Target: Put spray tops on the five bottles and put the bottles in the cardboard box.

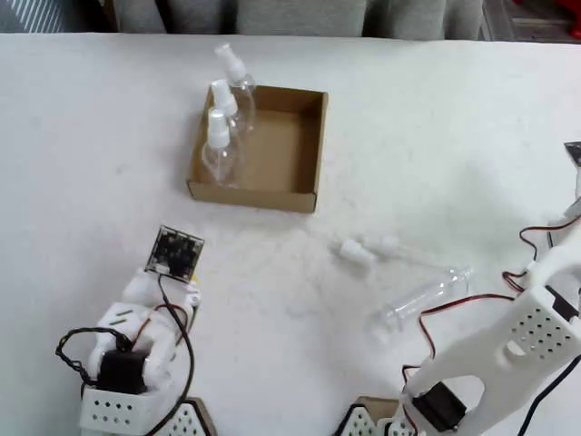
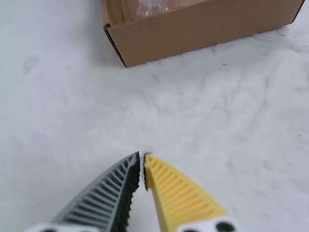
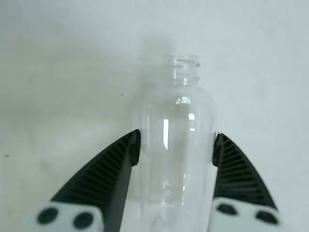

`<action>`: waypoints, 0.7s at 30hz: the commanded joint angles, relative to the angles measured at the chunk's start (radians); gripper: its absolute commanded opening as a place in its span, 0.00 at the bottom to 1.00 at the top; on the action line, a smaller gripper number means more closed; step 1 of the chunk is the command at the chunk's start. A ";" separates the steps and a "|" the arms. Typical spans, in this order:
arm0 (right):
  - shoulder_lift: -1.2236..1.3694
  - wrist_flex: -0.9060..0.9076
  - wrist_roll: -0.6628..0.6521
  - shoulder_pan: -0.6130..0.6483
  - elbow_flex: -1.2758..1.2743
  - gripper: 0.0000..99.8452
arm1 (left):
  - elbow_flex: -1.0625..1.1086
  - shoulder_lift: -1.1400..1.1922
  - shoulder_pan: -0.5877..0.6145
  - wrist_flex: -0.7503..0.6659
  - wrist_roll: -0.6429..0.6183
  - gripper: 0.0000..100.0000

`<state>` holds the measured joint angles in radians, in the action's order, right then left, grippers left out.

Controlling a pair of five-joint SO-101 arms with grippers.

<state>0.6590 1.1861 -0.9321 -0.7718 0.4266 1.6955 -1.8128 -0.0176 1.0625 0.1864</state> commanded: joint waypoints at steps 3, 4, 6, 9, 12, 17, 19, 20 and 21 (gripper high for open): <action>-0.027 0.041 -0.069 0.030 0.025 0.20 | -0.003 -0.021 0.005 0.008 0.008 0.03; -0.033 0.053 -0.089 0.033 0.025 0.20 | -0.003 -0.021 0.005 0.008 0.008 0.03; -0.047 0.081 -0.126 0.038 0.025 0.20 | -0.003 -0.021 0.005 0.008 0.008 0.03; -0.067 0.108 -0.172 0.047 0.025 0.21 | -0.003 -0.021 0.005 0.008 0.008 0.03; -0.082 0.108 -0.186 0.048 0.026 0.25 | -0.003 -0.021 0.005 0.008 0.008 0.03; -0.070 0.108 -0.265 0.050 0.054 0.27 | -0.003 -0.021 0.005 0.008 0.008 0.03; -0.058 0.102 -0.301 0.050 0.058 0.27 | -0.003 -0.021 0.005 0.008 0.008 0.03; -0.054 0.096 -0.315 0.051 0.058 0.27 | -0.003 -0.021 0.005 0.008 0.008 0.03; -0.050 0.085 -0.325 0.051 0.058 0.27 | -0.003 -0.021 0.005 0.008 0.008 0.03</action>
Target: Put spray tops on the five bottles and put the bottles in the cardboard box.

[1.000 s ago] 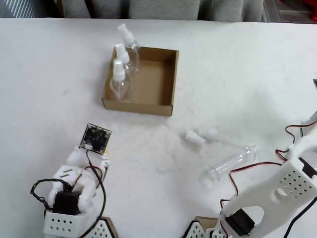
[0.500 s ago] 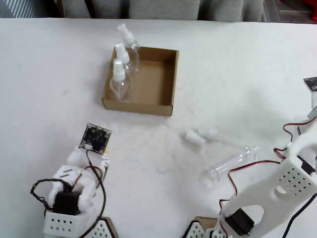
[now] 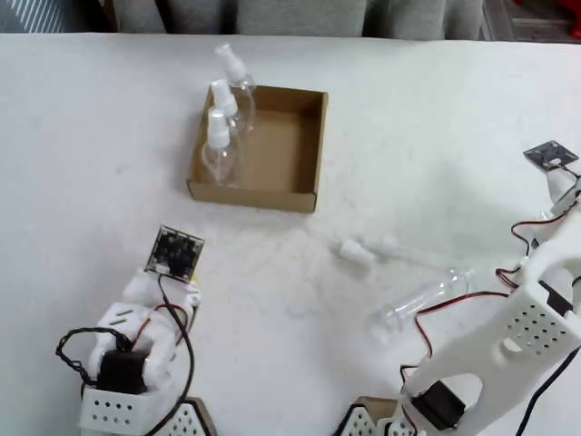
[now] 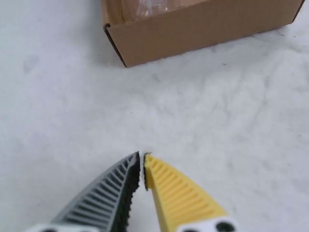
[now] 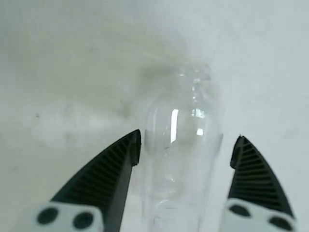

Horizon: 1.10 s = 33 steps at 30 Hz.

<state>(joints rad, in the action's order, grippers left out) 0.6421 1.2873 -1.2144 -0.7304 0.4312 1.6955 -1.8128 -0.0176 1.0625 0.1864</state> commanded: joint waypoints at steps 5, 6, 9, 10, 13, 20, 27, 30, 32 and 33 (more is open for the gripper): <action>-0.028 -0.054 -0.054 0.013 0.052 0.21 | -0.003 -0.021 0.005 0.006 0.008 0.03; -0.028 -0.054 -0.057 0.015 0.051 0.19 | -0.003 -0.021 0.005 0.006 0.008 0.03; -0.028 -0.048 -0.132 0.021 0.043 0.16 | -0.003 -0.021 0.005 0.006 0.008 0.03; -0.027 -0.048 -0.132 0.021 0.043 0.15 | -0.003 -0.021 0.005 0.006 0.008 0.03; -0.013 -0.048 -0.132 0.019 0.049 0.09 | -0.003 -0.021 0.005 0.006 0.008 0.03; -0.013 0.028 -0.080 0.002 0.063 0.02 | -0.003 -0.021 0.005 0.005 0.008 0.03; -0.053 0.162 0.199 -0.077 0.196 0.02 | -0.003 -0.021 -0.001 -0.098 -0.087 0.02; -0.065 0.239 0.216 -0.111 0.224 0.02 | -0.029 -0.021 -0.004 -0.107 -0.100 0.03; -0.067 0.283 0.218 -0.130 0.229 0.02 | -0.063 -0.021 -0.004 -0.106 -0.074 0.03; -0.067 0.298 0.218 -0.139 0.229 0.02 | -0.078 -0.021 -0.004 -0.106 -0.069 0.03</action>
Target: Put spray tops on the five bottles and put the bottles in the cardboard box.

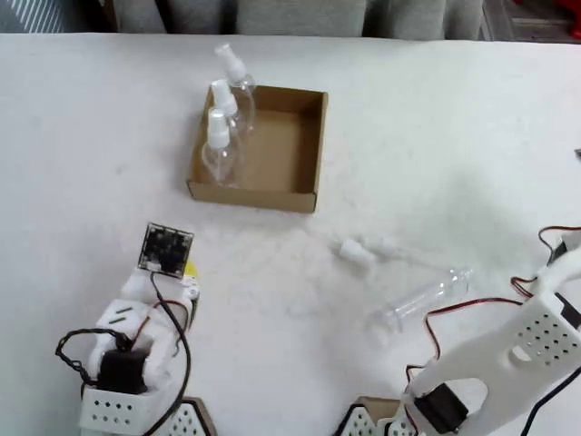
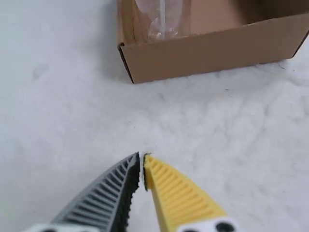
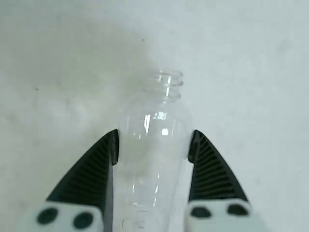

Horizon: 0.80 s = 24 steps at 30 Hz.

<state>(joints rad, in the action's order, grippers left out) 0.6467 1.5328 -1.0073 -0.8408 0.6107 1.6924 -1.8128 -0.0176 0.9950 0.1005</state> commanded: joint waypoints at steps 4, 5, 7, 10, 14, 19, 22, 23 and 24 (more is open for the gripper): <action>-0.062 0.067 0.011 -0.062 0.048 0.02 | -0.132 -0.021 -0.007 -0.037 0.020 0.03; -0.062 0.067 0.011 -0.070 0.048 0.02 | -0.150 -0.013 -0.018 -0.031 0.020 0.03; -0.062 0.067 0.011 -0.082 0.044 0.02 | -0.207 0.027 -0.050 0.006 0.021 0.03; -0.062 0.067 0.011 -0.091 0.041 0.02 | -0.331 0.147 -0.117 0.069 0.025 0.03; -0.061 0.067 0.011 -0.104 0.040 0.02 | -0.485 0.369 -0.237 0.120 0.091 0.03; -0.061 0.067 0.011 -0.111 0.040 0.02 | -0.559 0.613 -0.386 0.100 0.192 0.03; -0.061 0.067 0.011 -0.113 0.040 0.02 | -0.559 0.704 -0.489 0.012 0.373 0.03; -0.061 0.067 0.011 -0.113 0.040 0.02 | -0.559 0.722 -0.515 -0.034 0.446 0.03; -0.061 0.067 0.011 -0.114 0.040 0.02 | -0.557 0.737 -0.536 -0.080 0.516 0.03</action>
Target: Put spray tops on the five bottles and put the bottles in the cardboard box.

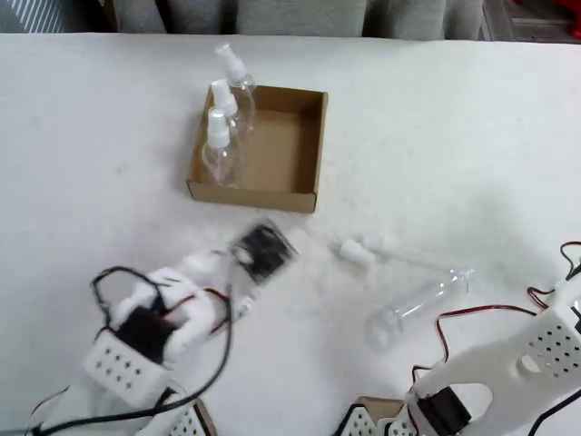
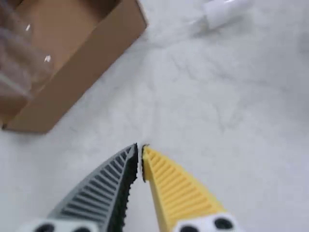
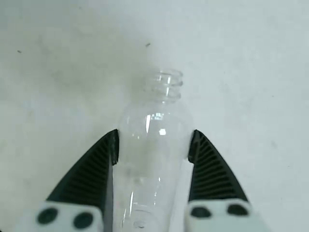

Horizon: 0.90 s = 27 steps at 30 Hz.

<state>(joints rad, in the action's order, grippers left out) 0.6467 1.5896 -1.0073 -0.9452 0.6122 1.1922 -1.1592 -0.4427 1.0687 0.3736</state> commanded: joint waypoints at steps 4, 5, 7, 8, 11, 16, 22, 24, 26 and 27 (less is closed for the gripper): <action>-0.061 0.010 0.009 -0.010 0.038 0.02 | -0.058 0.140 -0.170 -0.233 0.385 0.03; -0.061 0.010 0.009 -0.010 0.038 0.02 | -0.061 0.160 -0.183 -0.250 0.408 0.03; -0.061 0.010 0.009 -0.010 0.038 0.02 | -0.081 0.219 -0.213 -0.284 0.456 0.03; -0.061 0.010 0.009 -0.010 0.038 0.02 | -0.106 0.263 -0.225 -0.288 0.471 0.03; -0.061 0.008 0.009 -0.007 0.038 0.02 | -0.226 0.432 -0.248 -0.290 0.485 0.03; -0.061 0.008 0.005 -0.007 0.038 0.02 | -0.453 0.753 -0.251 -0.275 0.485 0.16; -0.053 0.001 -0.104 -0.010 0.038 0.02 | -0.707 1.079 -0.251 -0.247 0.532 0.19; -0.030 0.001 -0.110 -0.010 0.043 0.02 | -0.787 1.171 -0.251 -0.238 0.545 0.19; -0.002 0.001 -0.110 -0.010 0.046 0.02 | -0.878 1.257 -0.255 -0.199 0.549 0.19; 0.012 -0.008 -0.110 -0.008 0.046 0.02 | -0.922 1.296 -0.260 -0.183 0.549 0.19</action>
<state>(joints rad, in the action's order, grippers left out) 0.6575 1.5896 -1.1055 -0.9467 0.6137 0.4726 0.0115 -0.6774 0.8140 0.9060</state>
